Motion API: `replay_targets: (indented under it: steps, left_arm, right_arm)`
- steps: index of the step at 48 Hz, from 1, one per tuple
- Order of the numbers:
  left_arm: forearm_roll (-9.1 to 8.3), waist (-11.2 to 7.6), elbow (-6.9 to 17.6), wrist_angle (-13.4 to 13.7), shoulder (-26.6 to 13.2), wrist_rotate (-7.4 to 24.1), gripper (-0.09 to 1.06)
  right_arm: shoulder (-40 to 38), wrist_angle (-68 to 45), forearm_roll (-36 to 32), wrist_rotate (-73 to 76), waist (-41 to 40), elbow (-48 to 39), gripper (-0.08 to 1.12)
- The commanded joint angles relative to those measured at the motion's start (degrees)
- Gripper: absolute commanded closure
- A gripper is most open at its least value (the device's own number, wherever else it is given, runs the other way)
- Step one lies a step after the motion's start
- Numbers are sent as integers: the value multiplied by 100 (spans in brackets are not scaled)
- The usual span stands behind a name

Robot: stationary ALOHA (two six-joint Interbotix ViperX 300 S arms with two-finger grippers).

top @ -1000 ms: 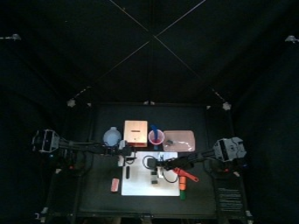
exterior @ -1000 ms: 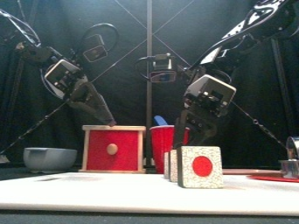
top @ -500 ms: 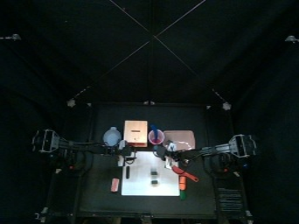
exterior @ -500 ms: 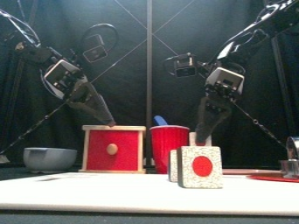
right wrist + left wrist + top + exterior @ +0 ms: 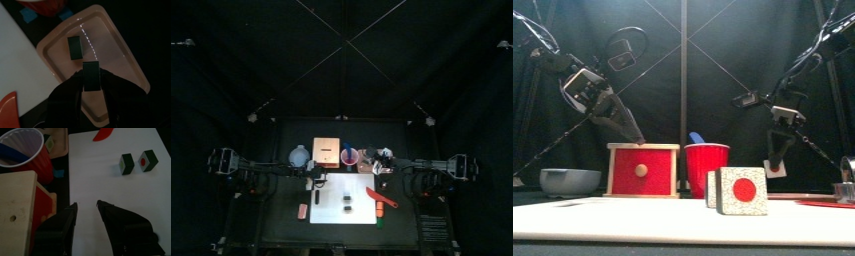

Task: Place sushi on board then cut the sushi with the knife then place the pieces on the plate
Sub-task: Place the 4 sushi pieces on the plate

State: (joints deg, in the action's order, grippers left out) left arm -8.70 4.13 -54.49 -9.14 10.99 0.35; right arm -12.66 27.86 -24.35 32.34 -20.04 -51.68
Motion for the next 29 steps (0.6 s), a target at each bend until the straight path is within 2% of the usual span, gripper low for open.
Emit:
replay_targets:
  steps: [1,10,19,29]
  left_arm:
    - [-9,44,62,-44,18,0,19]
    - [0,53,53,-44,26,0,19]
    - [9,53,62,-44,18,0,19]
    - [9,44,88,-44,26,0,19]
  right_arm:
    - [26,-378,9,-9,-70,-18,40]
    - [44,-457,-18,-26,-79,-18,31]
    - [-158,-272,9,-9,-44,18,30]
    - [-290,-211,9,-9,861,334,30]
